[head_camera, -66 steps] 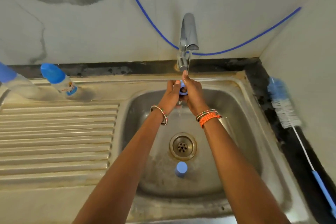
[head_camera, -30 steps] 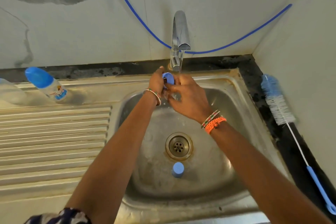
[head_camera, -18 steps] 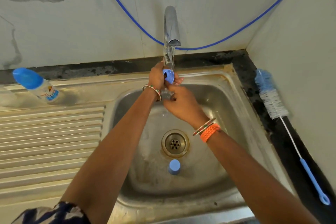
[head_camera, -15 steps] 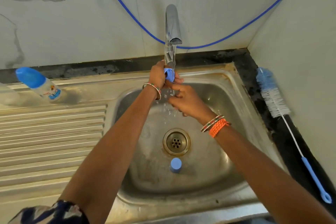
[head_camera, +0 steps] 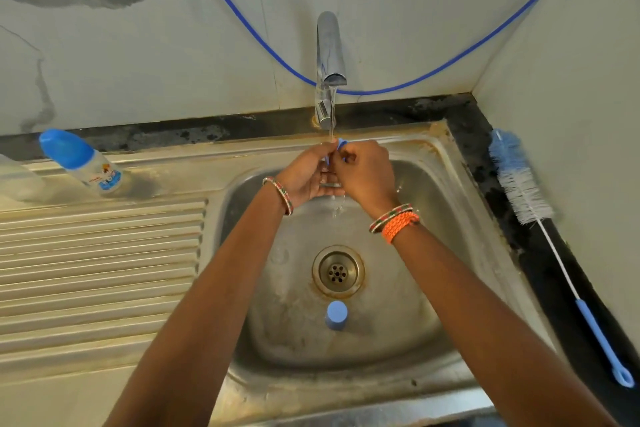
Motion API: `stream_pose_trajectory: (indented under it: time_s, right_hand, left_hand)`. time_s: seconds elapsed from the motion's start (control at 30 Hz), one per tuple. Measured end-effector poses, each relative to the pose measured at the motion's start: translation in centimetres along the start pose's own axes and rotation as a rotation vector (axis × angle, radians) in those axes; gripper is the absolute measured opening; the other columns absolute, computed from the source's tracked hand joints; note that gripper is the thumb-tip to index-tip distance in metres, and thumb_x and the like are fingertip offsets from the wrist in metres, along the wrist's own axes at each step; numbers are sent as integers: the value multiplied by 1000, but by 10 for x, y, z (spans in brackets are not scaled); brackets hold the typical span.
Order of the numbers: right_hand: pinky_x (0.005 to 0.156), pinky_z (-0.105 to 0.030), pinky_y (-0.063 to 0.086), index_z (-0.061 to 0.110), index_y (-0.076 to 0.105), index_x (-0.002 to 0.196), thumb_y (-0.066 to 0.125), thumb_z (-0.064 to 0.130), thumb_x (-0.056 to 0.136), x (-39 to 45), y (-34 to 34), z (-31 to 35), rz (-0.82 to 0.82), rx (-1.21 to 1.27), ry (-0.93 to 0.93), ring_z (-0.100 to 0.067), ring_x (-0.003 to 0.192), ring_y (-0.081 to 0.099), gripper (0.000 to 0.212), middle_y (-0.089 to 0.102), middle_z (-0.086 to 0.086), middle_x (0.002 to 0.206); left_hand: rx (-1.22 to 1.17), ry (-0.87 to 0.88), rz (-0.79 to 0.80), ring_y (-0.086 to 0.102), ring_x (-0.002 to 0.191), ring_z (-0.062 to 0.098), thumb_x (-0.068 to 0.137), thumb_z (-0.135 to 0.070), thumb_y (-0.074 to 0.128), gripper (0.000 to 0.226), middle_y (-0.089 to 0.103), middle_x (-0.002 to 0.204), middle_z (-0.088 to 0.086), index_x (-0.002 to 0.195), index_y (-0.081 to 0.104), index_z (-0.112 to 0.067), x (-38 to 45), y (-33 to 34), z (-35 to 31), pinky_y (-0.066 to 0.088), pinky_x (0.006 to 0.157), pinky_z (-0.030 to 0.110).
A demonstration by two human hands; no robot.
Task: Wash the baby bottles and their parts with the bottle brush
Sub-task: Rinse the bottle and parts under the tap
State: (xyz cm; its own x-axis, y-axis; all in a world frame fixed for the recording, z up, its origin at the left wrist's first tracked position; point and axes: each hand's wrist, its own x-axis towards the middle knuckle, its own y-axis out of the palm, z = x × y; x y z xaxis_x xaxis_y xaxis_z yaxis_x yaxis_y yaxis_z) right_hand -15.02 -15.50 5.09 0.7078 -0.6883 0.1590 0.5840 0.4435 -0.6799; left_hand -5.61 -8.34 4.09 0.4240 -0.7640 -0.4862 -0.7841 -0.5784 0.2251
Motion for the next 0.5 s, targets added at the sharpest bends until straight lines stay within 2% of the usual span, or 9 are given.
stream_pose_trajectory:
  time_s: [0.07, 0.1, 0.17, 0.2, 0.23, 0.27, 0.37, 0.43, 0.5]
  right_hand:
    - [50, -31, 37, 18, 58, 56, 60, 21, 89, 2, -1, 1, 18, 159, -23, -8, 49, 42, 33, 50, 5, 51]
    - [54, -32, 40, 13, 63, 62, 61, 20, 89, 0, -1, 2, 45, 210, -43, -7, 50, 43, 28, 52, 2, 54]
    - [59, -21, 41, 12, 71, 95, 61, 17, 88, -7, -3, 1, 166, 249, -80, -3, 61, 46, 13, 54, 1, 70]
    - [62, -19, 40, 17, 67, 115, 61, 15, 87, -8, -4, -1, 229, 215, -109, -5, 67, 46, 29, 51, 2, 78]
    - [62, -22, 38, 22, 58, 129, 60, 15, 85, -8, -6, -7, 289, 124, -163, -9, 70, 45, 45, 46, 1, 81]
    - [63, -26, 36, 29, 50, 136, 59, 15, 83, -6, -10, -13, 306, -68, -236, -13, 73, 44, 55, 42, 1, 82]
    - [73, -35, 32, 40, 36, 142, 55, 14, 80, 3, -20, -23, 185, -710, -466, -22, 86, 46, 70, 43, -3, 88]
    - [77, -40, 35, 39, 28, 145, 56, 12, 79, 1, -19, -23, 110, -864, -474, -27, 92, 50, 77, 51, -9, 98]
    - [79, -41, 38, 36, 26, 146, 59, 12, 78, -7, -14, -20, 128, -807, -382, -28, 97, 50, 78, 49, -11, 107]
  left_hand:
    - [1, 87, -48, 61, 72, 15, 95, -35, 51, 25, 62, 89, 6, 104, 58, -14, 2, -4, 5, 55, 64, 29]
    - [-12, 127, -83, 61, 71, 13, 94, -32, 53, 22, 63, 89, 7, 102, 59, -12, 2, -5, 3, 54, 61, 25]
    - [-78, 145, -138, 60, 69, 12, 93, -28, 56, 19, 65, 84, 7, 98, 63, -10, 0, -10, -5, 54, 58, 20]
    - [-102, 124, -153, 61, 67, 13, 93, -28, 57, 20, 67, 78, 6, 97, 63, -9, -1, -13, -9, 55, 58, 19]
    - [-107, 93, -163, 61, 64, 13, 93, -30, 56, 23, 68, 72, 5, 96, 63, -8, -1, -16, -13, 55, 57, 19]
    - [-102, 57, -167, 62, 58, 13, 94, -32, 55, 26, 68, 65, 5, 95, 61, -7, -3, -18, -16, 54, 54, 19]
    - [-90, -41, -173, 60, 46, 12, 94, -43, 51, 38, 69, 63, 8, 93, 62, -6, -6, -21, -18, 49, 51, 21]
    - [-115, -68, -178, 57, 49, 13, 92, -49, 50, 46, 69, 65, 9, 93, 64, -6, -6, -21, -19, 46, 57, 22]
    - [-121, -60, -181, 58, 55, 14, 92, -48, 51, 44, 69, 65, 8, 92, 64, -7, -4, -19, -19, 48, 58, 21]
